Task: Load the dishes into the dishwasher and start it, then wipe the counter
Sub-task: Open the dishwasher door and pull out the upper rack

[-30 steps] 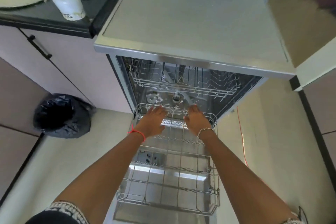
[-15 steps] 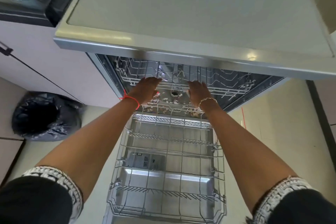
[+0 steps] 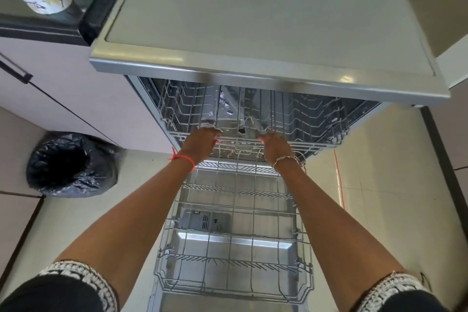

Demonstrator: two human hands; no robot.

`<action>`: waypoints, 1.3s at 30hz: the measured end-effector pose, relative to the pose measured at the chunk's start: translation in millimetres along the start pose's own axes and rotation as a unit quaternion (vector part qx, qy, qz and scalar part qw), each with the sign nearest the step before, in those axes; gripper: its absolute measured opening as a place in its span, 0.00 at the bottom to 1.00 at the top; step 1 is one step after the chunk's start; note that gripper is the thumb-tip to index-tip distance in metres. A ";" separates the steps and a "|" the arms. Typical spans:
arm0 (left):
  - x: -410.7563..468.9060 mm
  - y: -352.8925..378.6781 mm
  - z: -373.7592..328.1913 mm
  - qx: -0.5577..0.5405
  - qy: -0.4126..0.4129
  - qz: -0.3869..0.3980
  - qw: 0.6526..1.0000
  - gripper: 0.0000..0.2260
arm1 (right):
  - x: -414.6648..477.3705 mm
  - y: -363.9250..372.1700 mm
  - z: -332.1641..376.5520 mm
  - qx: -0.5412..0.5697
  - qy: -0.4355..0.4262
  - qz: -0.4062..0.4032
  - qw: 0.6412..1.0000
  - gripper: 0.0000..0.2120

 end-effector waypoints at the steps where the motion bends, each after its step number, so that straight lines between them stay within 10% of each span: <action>1: -9.2 3.5 0.5 0.001 -0.004 0.001 1.000 0.16 | -8.6 3.2 2.4 -0.004 0.000 0.005 1.000 0.23; 39: -309.9 89.9 -6.8 -0.066 -0.057 0.000 0.996 0.10 | -301.0 110.8 90.7 0.011 0.001 0.065 0.998 0.25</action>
Point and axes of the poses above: each hand's wrist, its own x-axis towards the middle knuckle, its own y-axis out of the palm, z = x × y, the point moved 10 cm from there along x, towards the middle knuckle, and after that the axes turned 7 degrees about -y, right-handed, at the moved point
